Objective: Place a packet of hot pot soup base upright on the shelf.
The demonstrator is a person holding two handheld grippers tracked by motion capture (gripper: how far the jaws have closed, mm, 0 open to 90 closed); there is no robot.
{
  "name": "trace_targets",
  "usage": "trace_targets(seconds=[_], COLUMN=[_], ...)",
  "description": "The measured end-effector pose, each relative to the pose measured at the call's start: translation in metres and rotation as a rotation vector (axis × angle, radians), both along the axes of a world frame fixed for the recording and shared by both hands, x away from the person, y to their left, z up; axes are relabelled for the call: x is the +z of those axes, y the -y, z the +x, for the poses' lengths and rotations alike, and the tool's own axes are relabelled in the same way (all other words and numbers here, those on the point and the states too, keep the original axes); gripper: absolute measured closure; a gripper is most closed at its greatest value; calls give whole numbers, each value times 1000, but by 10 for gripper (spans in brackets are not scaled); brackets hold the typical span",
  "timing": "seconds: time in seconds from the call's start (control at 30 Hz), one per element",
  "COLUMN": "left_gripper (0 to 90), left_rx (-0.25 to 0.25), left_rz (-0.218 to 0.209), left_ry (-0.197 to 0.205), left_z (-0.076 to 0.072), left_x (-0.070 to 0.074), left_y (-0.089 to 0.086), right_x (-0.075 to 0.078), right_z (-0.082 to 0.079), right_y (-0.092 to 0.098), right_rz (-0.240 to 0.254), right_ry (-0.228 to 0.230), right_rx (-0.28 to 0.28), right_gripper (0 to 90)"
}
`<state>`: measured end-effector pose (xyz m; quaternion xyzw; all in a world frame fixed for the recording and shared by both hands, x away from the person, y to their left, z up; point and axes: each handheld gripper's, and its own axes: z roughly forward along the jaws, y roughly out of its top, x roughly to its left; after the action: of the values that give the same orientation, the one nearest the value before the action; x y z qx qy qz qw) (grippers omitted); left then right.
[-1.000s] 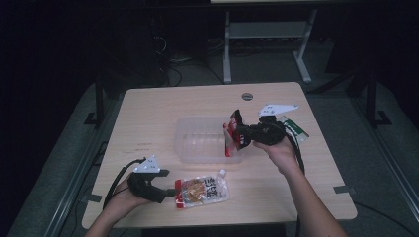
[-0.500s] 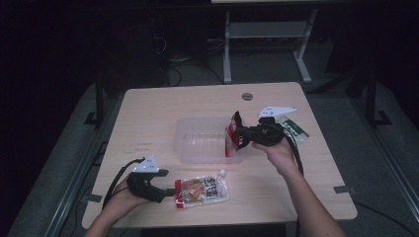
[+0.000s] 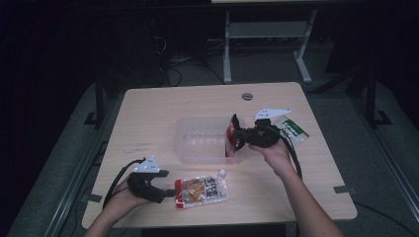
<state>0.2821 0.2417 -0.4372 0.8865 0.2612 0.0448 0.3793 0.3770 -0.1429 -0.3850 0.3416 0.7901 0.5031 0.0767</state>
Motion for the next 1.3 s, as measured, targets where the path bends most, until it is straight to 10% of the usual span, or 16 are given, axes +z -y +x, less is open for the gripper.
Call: trace_targets(seconds=[0.63,1.3], left_gripper=[217,216], left_rx=[-10,-19], left_rz=[-2,-4], left_ry=[9,0], left_z=[1,-10], left_x=[1,12], left_y=[-2,-11], right_x=[18,10], right_z=[-12,-57], right_y=[8,42], right_rz=[44,-126], right_ry=[-38,6], right_rx=[-3,3], right_gripper=[342,275])
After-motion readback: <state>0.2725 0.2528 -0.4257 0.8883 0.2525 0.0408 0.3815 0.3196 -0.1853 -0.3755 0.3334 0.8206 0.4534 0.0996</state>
